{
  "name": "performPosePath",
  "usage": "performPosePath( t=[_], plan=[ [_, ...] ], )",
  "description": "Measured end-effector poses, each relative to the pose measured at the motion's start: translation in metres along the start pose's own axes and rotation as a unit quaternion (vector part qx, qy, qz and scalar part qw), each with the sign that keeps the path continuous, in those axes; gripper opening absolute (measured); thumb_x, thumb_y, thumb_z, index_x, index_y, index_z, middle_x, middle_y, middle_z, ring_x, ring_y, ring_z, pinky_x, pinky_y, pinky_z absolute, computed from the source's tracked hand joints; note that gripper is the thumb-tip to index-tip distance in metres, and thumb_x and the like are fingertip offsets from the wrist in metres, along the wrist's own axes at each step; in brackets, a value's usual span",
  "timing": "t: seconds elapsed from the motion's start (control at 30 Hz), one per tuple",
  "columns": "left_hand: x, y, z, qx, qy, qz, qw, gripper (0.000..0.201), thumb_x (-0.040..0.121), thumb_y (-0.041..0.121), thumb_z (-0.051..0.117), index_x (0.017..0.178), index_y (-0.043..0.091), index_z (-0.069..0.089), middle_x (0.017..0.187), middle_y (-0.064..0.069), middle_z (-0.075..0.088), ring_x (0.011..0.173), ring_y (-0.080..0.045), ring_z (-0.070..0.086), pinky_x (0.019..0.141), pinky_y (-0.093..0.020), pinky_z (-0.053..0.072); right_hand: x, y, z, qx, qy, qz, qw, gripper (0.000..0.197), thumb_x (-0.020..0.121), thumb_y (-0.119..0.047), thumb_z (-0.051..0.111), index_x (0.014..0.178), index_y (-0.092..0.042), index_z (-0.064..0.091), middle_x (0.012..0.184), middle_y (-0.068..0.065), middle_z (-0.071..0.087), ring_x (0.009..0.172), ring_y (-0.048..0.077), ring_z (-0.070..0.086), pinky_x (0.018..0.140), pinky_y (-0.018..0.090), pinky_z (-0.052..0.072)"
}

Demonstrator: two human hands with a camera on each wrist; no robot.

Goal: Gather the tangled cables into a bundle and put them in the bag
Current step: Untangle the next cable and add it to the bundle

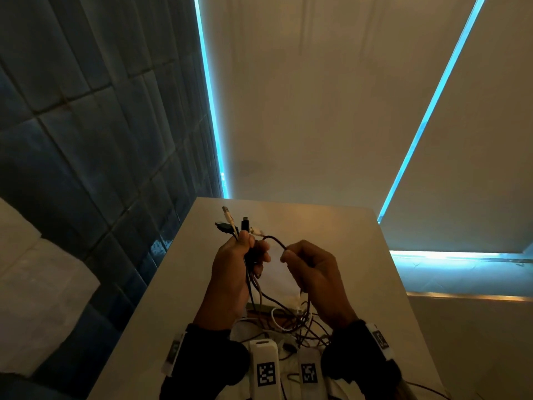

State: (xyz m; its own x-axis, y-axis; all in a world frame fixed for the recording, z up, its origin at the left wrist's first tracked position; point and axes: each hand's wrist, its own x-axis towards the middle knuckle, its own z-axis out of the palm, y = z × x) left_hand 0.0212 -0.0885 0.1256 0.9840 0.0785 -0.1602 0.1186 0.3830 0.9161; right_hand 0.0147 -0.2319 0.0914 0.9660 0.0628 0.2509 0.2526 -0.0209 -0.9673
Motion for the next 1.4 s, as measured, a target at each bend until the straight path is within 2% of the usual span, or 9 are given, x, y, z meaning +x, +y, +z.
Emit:
performPosePath(
  t=[0.1, 0.17, 0.3, 0.47, 0.6, 0.77, 1.03, 1.23, 1.4],
  plan=[
    [0.0, 0.002, 0.0, -0.014, -0.006, -0.004, 1.0, 0.03, 0.103, 0.019, 0.032, 0.085, 0.006, 0.053, 0.076, -0.01, 0.069, 0.059, -0.017, 0.062, 0.047, -0.024, 0.042, -0.002, -0.014, 0.004, 0.0, -0.053, -0.003, 0.999, 0.018, 0.094, -0.005, 0.056, 0.077, -0.007, 0.063, 0.054, -0.009, 0.044, 0.049, 0.006, 0.035, 0.048, 0.017, 0.031],
    [-0.001, 0.004, 0.001, -0.047, -0.017, -0.009, 0.999, 0.03, 0.103, 0.02, 0.032, 0.084, 0.007, 0.052, 0.08, -0.012, 0.07, 0.065, -0.02, 0.063, 0.055, -0.028, 0.045, -0.003, -0.015, 0.006, -0.011, -0.08, 0.009, 0.997, 0.021, 0.093, -0.004, 0.056, 0.074, -0.01, 0.063, 0.056, -0.01, 0.047, 0.049, 0.004, 0.037, 0.049, 0.015, 0.031],
    [-0.004, 0.008, 0.002, -0.118, -0.034, -0.001, 0.992, 0.032, 0.102, 0.021, 0.033, 0.078, 0.009, 0.05, 0.07, -0.008, 0.062, 0.065, -0.022, 0.065, 0.069, -0.035, 0.049, -0.005, -0.009, 0.006, -0.014, -0.107, 0.048, 0.993, 0.02, 0.09, -0.002, 0.057, 0.072, -0.008, 0.063, 0.057, -0.01, 0.047, 0.05, 0.002, 0.037, 0.05, 0.011, 0.031],
    [-0.005, 0.006, 0.005, -0.115, -0.059, 0.03, 0.991, 0.031, 0.101, 0.024, 0.032, 0.075, 0.011, 0.044, 0.066, -0.004, 0.054, 0.045, -0.013, 0.041, 0.049, -0.024, 0.04, -0.006, 0.002, 0.003, 0.005, -0.119, 0.074, 0.99, 0.021, 0.093, 0.0, 0.051, 0.075, -0.003, 0.061, 0.054, -0.014, 0.05, 0.047, -0.002, 0.039, 0.05, 0.007, 0.031],
    [-0.005, 0.003, 0.004, -0.092, -0.074, 0.05, 0.992, 0.031, 0.1, 0.027, 0.033, 0.075, 0.012, 0.044, 0.061, 0.0, 0.049, 0.04, -0.009, 0.029, 0.044, -0.022, 0.032, -0.007, 0.012, 0.004, -0.007, -0.122, 0.073, 0.99, 0.025, 0.095, 0.0, 0.049, 0.073, -0.003, 0.058, 0.051, -0.015, 0.049, 0.046, -0.002, 0.039, 0.05, 0.007, 0.031],
    [-0.004, 0.0, 0.003, -0.072, -0.087, 0.062, 0.992, 0.03, 0.097, 0.028, 0.035, 0.073, 0.011, 0.041, 0.054, 0.004, 0.039, 0.04, -0.007, 0.026, 0.043, -0.022, 0.027, -0.006, 0.034, 0.002, -0.019, -0.108, 0.072, 0.991, 0.028, 0.096, -0.003, 0.051, 0.069, -0.009, 0.057, 0.049, -0.014, 0.044, 0.045, 0.0, 0.034, 0.049, 0.01, 0.03],
    [-0.007, 0.0, 0.002, -0.044, -0.079, 0.068, 0.994, 0.032, 0.102, 0.022, 0.031, 0.076, 0.01, 0.043, 0.055, 0.003, 0.042, 0.04, -0.007, 0.024, 0.043, -0.023, 0.023, -0.009, 0.058, 0.002, -0.036, -0.1, 0.096, 0.99, 0.027, 0.096, -0.003, 0.051, 0.07, -0.007, 0.056, 0.052, -0.013, 0.046, 0.049, 0.001, 0.035, 0.053, 0.013, 0.033],
    [-0.007, 0.005, 0.0, -0.071, -0.083, 0.068, 0.992, 0.032, 0.102, 0.022, 0.03, 0.075, 0.01, 0.043, 0.052, 0.005, 0.037, 0.039, -0.006, 0.023, 0.042, -0.022, 0.023, -0.014, 0.087, -0.003, -0.052, -0.09, 0.126, 0.987, 0.028, 0.094, -0.005, 0.053, 0.067, -0.012, 0.055, 0.062, 0.002, 0.047, 0.058, 0.016, 0.042, 0.057, 0.026, 0.038],
    [-0.006, 0.004, -0.004, -0.069, -0.057, 0.05, 0.995, 0.033, 0.103, 0.022, 0.03, 0.075, 0.011, 0.043, 0.051, 0.007, 0.034, 0.038, -0.005, 0.025, 0.04, -0.02, 0.026, -0.023, 0.119, -0.011, -0.07, -0.06, 0.172, 0.981, 0.034, 0.092, -0.001, 0.053, 0.061, -0.015, 0.053, 0.059, -0.004, 0.049, 0.058, 0.014, 0.046, 0.06, 0.031, 0.044]
  ],
)
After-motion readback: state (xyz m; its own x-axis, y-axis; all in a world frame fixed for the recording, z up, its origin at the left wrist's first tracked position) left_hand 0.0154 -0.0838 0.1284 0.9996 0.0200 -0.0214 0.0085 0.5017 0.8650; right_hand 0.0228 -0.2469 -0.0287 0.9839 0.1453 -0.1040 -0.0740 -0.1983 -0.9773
